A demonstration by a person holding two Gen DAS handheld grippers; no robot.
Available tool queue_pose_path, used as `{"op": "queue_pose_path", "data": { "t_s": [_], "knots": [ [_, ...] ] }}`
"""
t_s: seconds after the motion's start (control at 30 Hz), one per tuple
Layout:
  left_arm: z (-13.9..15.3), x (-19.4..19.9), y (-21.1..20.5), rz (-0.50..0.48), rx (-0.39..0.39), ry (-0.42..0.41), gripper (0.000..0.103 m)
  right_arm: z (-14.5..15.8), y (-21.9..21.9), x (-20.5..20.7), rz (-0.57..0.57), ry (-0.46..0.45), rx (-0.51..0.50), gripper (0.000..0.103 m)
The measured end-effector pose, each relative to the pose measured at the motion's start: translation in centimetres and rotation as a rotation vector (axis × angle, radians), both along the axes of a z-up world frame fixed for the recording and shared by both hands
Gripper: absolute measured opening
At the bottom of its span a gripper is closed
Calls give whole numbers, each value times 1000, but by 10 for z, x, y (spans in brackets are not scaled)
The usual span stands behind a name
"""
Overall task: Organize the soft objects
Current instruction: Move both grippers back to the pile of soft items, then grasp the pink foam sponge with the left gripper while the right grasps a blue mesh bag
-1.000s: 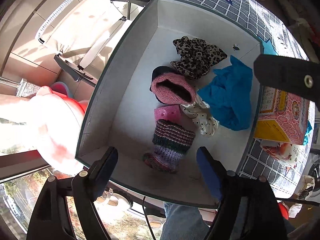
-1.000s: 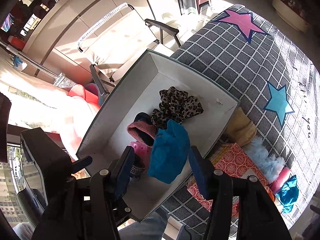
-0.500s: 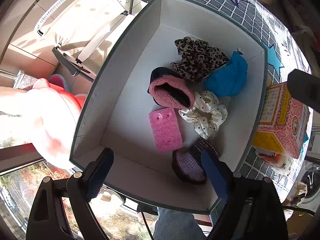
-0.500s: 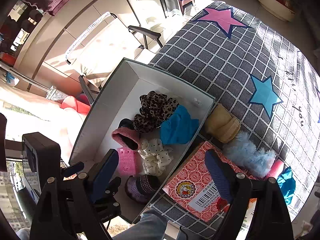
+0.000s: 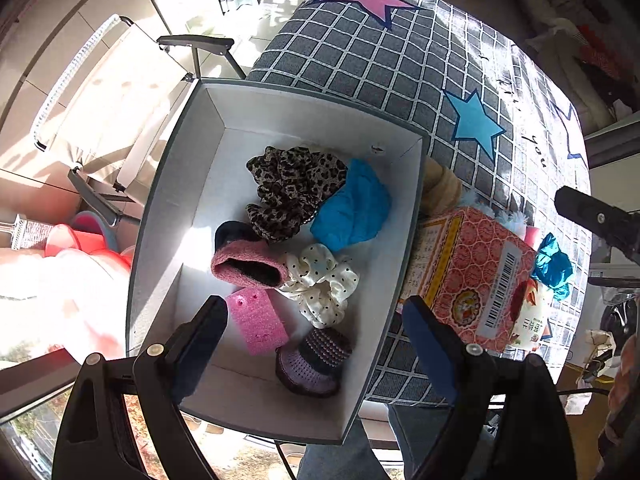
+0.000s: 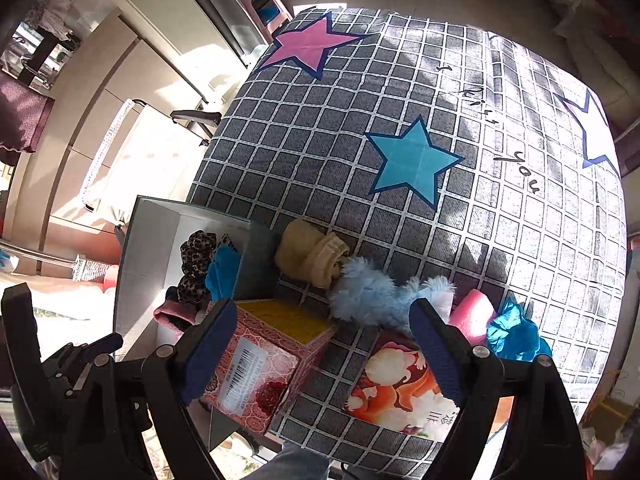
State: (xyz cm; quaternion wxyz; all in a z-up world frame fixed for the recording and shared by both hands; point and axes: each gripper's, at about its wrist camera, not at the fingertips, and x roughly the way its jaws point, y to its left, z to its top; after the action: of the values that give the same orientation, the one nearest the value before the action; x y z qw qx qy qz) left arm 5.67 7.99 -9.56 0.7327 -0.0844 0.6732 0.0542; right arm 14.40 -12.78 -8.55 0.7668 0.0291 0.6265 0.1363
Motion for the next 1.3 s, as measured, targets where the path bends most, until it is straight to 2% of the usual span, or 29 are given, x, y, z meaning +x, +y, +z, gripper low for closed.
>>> {"op": "queue_pose_path", "data": {
  "t_s": [0.2, 0.43, 0.63, 0.73, 0.9, 0.97, 1.0, 1.03, 1.1, 1.13, 1.3],
  "knots": [
    [15, 44, -48, -125, -22, -15, 91, -22, -107, 10, -230, 68, -25, 89],
    [9, 74, -114, -247, -20, 27, 91, -77, -196, -5, -440, 214, -29, 89],
    [-18, 88, -168, -384, 45, 98, 91, -114, -208, -15, -399, 286, -5, 89],
    [-32, 93, -186, -416, 60, 127, 91, -127, -205, -12, -389, 297, 48, 89],
    [-50, 99, -206, -433, 78, 167, 91, -145, -206, -2, -378, 296, 34, 88],
    [-55, 102, -217, -448, 82, 177, 91, -144, -219, 0, -405, 278, 75, 61],
    [-58, 103, -224, -459, 84, 181, 91, -142, -225, 2, -409, 270, 68, 42],
    [-61, 104, -231, -471, 88, 187, 91, -140, -231, 4, -403, 260, 46, 30],
    [-69, 106, -246, -495, 90, 198, 91, -141, -245, 8, -395, 258, 35, 30],
    [-72, 107, -254, -506, 93, 202, 91, -141, -255, 9, -407, 257, 35, 27],
    [-88, 113, -294, -553, 53, 217, 91, -135, -303, 8, -486, 223, 35, 26]
  ]
}}
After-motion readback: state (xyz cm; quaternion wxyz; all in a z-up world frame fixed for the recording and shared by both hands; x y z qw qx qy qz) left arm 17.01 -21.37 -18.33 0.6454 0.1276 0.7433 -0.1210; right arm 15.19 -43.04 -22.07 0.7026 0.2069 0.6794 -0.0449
